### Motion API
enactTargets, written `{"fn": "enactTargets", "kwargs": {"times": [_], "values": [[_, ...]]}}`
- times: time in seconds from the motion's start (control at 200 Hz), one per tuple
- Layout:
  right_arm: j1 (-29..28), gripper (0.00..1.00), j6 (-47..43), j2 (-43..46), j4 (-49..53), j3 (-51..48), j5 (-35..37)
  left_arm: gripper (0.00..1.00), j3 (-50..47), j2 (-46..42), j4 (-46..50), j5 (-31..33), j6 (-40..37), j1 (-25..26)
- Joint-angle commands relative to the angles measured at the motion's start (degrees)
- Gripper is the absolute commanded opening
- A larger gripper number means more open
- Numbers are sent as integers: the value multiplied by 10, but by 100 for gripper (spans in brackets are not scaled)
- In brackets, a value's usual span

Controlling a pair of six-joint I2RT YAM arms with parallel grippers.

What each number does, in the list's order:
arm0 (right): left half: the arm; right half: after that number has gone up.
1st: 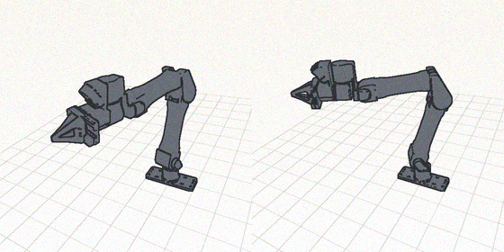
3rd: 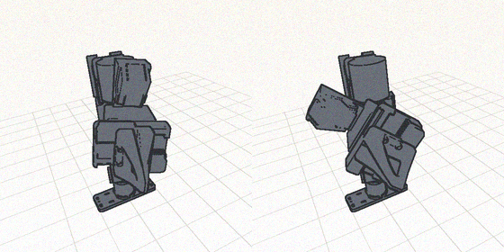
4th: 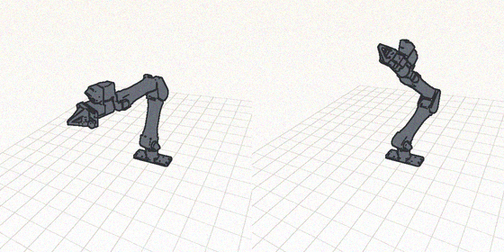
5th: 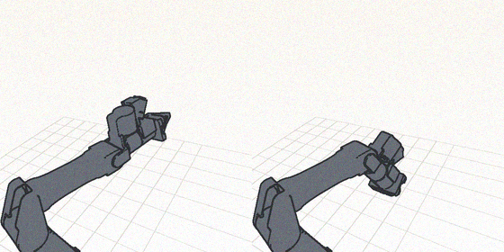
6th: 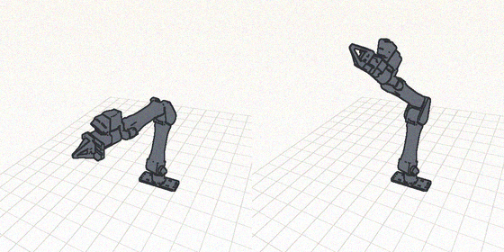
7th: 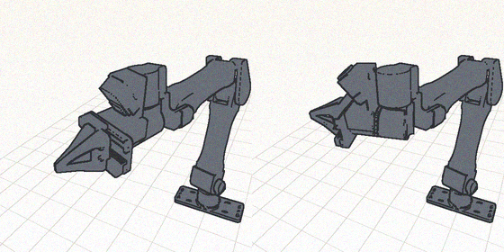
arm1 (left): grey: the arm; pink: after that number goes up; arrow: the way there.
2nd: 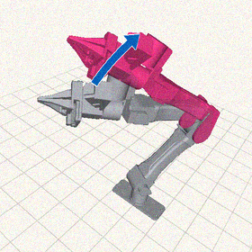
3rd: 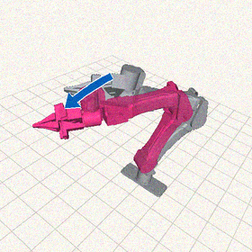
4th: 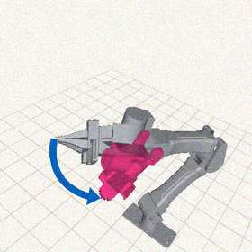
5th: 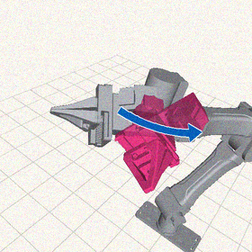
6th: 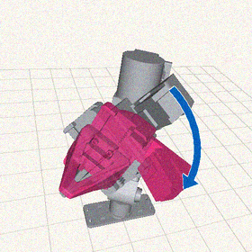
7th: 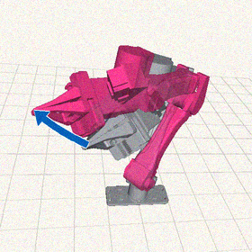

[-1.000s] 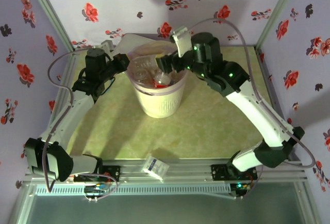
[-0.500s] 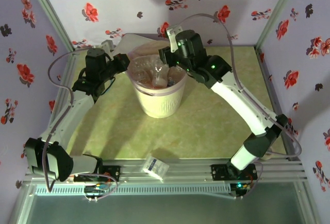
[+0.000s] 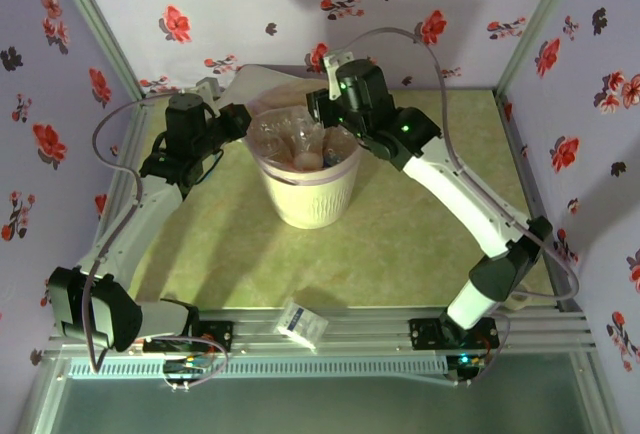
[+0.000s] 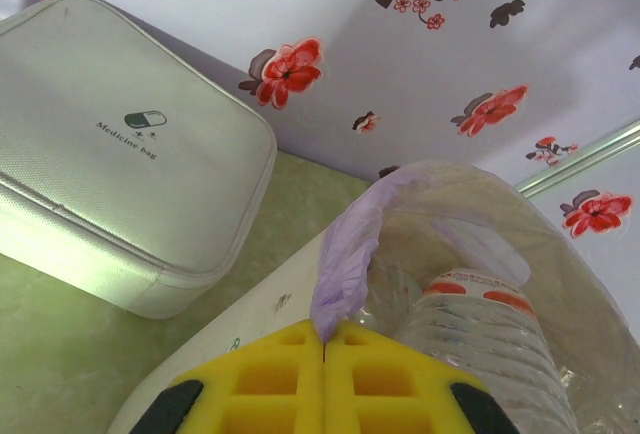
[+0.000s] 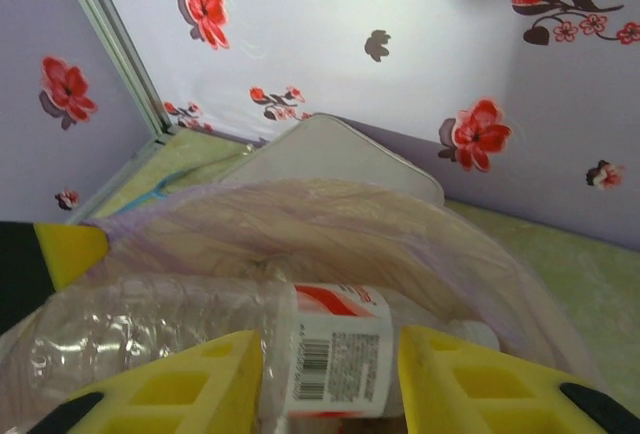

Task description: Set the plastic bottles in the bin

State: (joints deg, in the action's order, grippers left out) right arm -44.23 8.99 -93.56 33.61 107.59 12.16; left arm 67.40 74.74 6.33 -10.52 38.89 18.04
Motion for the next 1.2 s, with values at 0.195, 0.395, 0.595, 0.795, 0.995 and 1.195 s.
{"fn": "enactTargets", "kwargs": {"times": [0.195,0.395,0.595,0.795,0.995,1.195], "values": [[-1,81,-53,-3,148,149,17,0,-8,10,52,-8,-9,4],[-33,87,-40,11,143,103,-21,0,-6,10,57,-6,-14,4],[-31,78,-46,-12,145,27,49,0,-8,13,54,-6,-11,4],[35,62,-18,-59,113,-11,-3,0,-10,6,56,-6,-12,4],[47,57,-1,-123,125,-6,-43,0,-7,5,62,-2,-17,4],[55,59,16,-175,146,12,-67,0,-1,16,59,-4,-15,4]]}}
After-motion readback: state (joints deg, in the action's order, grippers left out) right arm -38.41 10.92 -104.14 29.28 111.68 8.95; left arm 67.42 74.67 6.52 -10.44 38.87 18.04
